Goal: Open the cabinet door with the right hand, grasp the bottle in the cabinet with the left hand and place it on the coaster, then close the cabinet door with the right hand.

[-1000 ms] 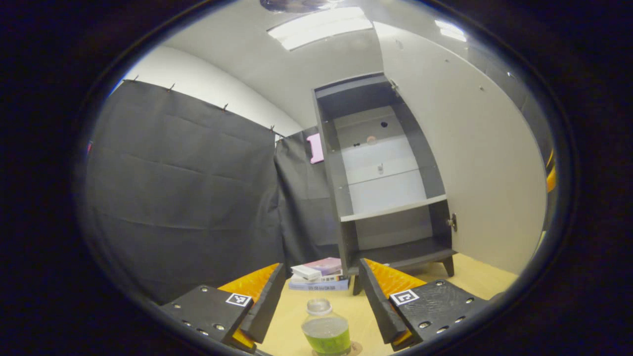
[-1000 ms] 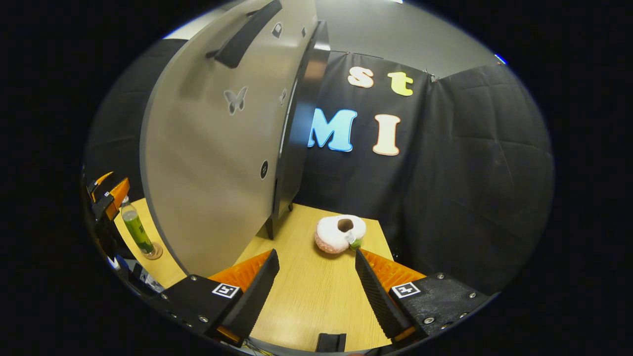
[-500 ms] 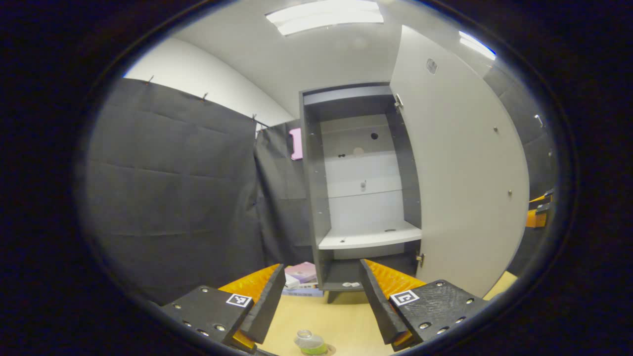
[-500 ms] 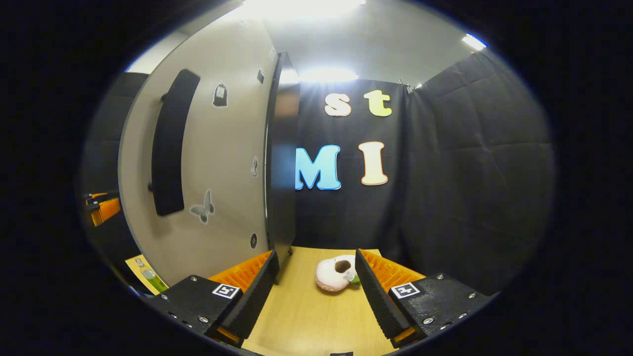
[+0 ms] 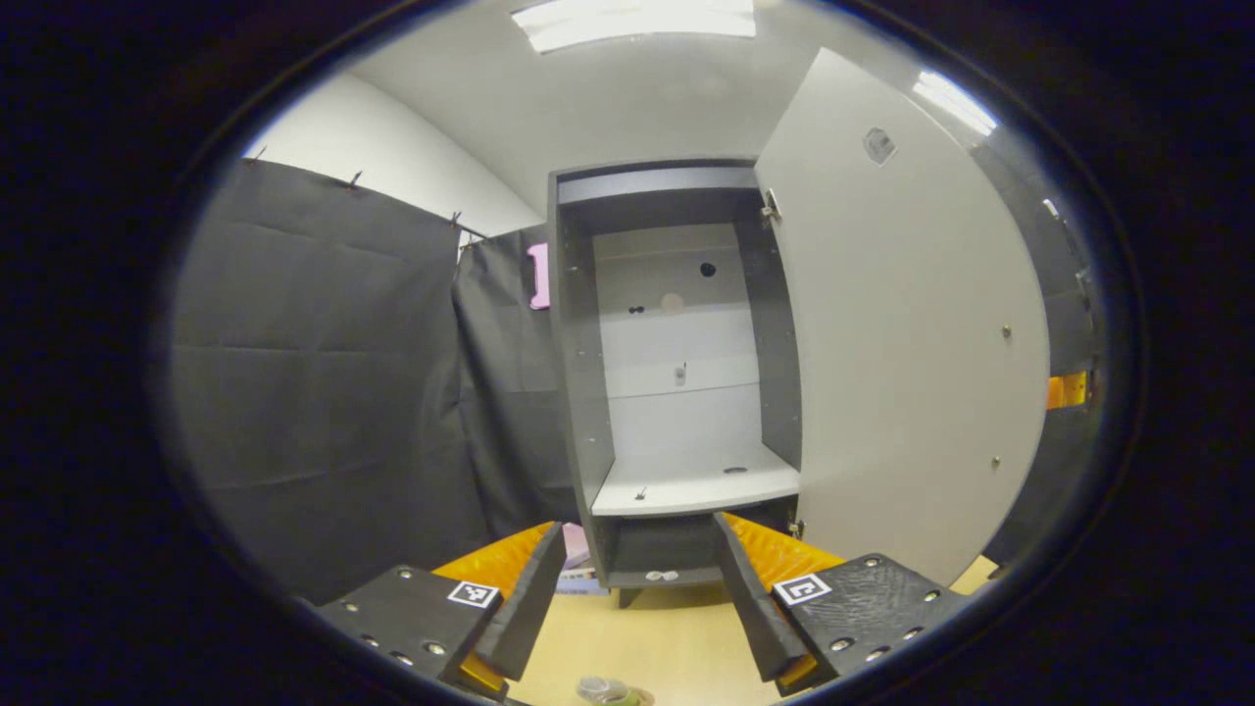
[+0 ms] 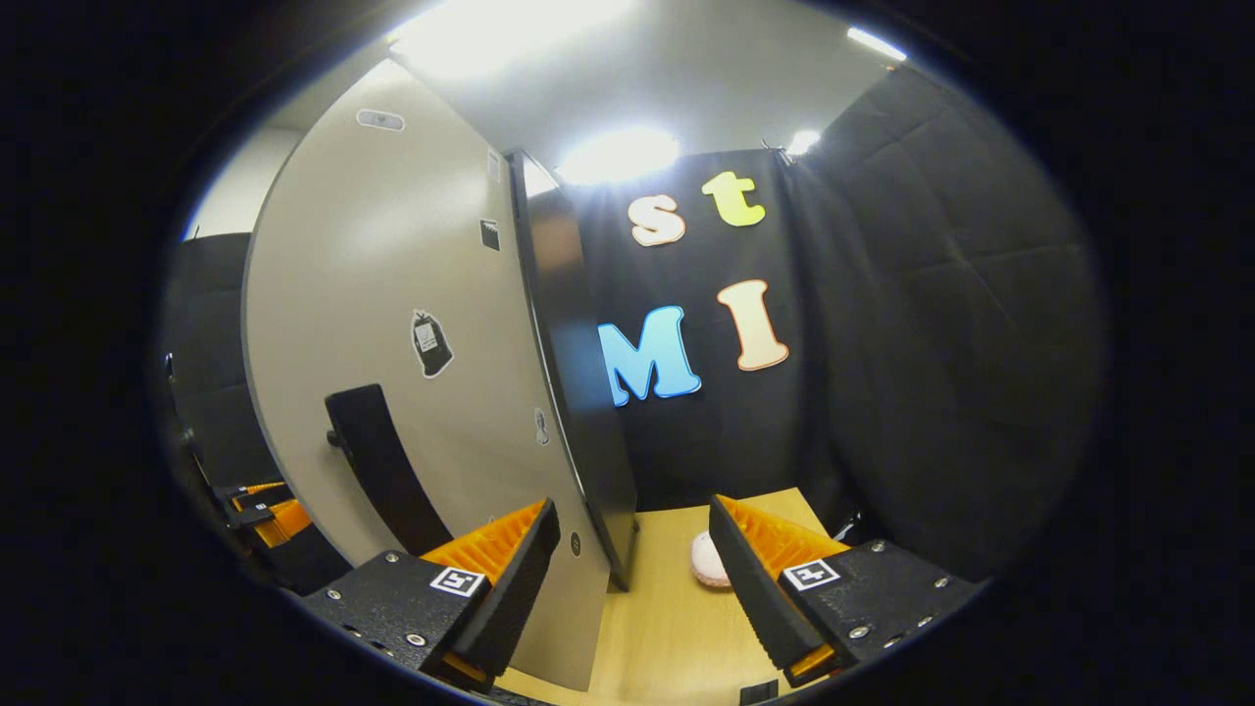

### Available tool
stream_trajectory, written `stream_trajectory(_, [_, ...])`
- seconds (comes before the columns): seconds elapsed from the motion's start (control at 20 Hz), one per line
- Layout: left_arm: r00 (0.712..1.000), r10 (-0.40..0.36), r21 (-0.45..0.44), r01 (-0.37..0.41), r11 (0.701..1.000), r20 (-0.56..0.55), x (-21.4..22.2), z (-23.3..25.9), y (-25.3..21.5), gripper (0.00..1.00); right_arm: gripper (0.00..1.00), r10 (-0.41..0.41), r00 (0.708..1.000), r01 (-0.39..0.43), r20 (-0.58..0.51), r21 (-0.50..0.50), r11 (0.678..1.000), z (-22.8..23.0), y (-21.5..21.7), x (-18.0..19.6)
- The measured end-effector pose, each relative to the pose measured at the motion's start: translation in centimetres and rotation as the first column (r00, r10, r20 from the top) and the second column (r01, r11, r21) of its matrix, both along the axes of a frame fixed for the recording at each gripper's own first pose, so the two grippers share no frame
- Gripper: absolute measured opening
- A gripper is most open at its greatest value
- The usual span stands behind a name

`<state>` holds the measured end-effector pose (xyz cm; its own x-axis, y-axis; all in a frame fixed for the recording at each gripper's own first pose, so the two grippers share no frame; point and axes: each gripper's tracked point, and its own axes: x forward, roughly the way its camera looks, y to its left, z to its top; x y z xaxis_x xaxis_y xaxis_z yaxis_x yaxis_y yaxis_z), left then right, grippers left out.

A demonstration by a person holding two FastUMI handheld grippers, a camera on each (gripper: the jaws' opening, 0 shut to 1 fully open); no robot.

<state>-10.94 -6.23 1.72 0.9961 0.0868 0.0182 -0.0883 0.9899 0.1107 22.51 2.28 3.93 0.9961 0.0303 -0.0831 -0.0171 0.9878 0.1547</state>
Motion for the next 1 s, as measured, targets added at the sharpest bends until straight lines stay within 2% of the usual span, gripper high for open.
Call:
stream_trajectory(0.2, [0.993,-0.107,0.034,0.106,0.994,0.043,2.8,0.9,-0.5,0.86,0.95,-0.045,0.999,0.046,0.022,-0.095,0.994,0.1,1.6,-0.4])
stream_trajectory(0.4, [0.981,-0.193,0.013,0.193,0.981,0.033,5.1,0.0,0.7,0.86,0.94,-0.094,0.995,0.095,0.022,-0.089,0.992,0.1,2.2,-0.7])
stream_trajectory(0.45, [0.980,-0.196,0.011,0.196,0.981,0.027,5.5,-0.5,1.7,0.89,0.89,-0.112,0.993,0.114,0.027,-0.096,0.989,0.3,2.1,-0.8])
stream_trajectory(0.5, [0.979,-0.202,0.004,0.202,0.979,0.017,5.9,-1.0,2.5,0.86,0.89,-0.129,0.991,0.131,0.032,-0.100,0.986,0.4,2.3,-0.9])
stream_trajectory(0.55, [0.980,-0.198,0.000,0.198,0.980,0.010,6.1,-1.6,3.6,0.86,0.89,-0.145,0.989,0.148,0.033,-0.102,0.984,0.3,2.6,-1.0])
stream_trajectory(0.6, [0.980,-0.201,-0.012,0.201,0.980,0.010,6.4,-1.9,4.5,0.86,0.94,-0.158,0.987,0.161,0.035,-0.100,0.982,0.3,3.0,-1.2])
stream_trajectory(0.7, [0.980,-0.199,-0.046,0.199,0.979,0.004,6.8,-2.7,5.9,0.86,0.94,-0.176,0.984,0.179,0.035,-0.099,0.979,0.2,4.2,-1.2])
stream_trajectory(0.75, [0.981,-0.193,-0.054,0.193,0.980,-0.002,7.0,-3.0,6.7,0.86,0.89,-0.178,0.983,0.180,0.035,-0.102,0.978,0.2,4.9,-1.2])
stream_trajectory(0.8, [0.984,-0.180,-0.056,0.180,0.982,-0.006,7.1,-3.1,7.5,0.86,0.94,-0.173,0.984,0.176,0.033,-0.105,0.979,0.2,5.8,-1.2])
stream_trajectory(0.85, [0.985,-0.170,-0.056,0.170,0.984,-0.002,7.1,-3.1,8.1,0.86,0.89,-0.161,0.986,0.164,0.033,-0.105,0.981,0.2,6.7,-1.2])
stream_trajectory(0.9, [0.987,-0.161,-0.056,0.161,0.985,0.005,7.0,-2.9,8.3,0.86,0.94,-0.146,0.989,0.149,0.035,-0.101,0.984,0.3,7.5,-1.0])
stream_trajectory(1.0, [0.992,-0.126,-0.048,0.126,0.991,0.006,6.9,-2.3,9.4,0.86,0.94,-0.120,0.992,0.122,0.024,-0.078,0.989,0.0,8.5,-0.4])
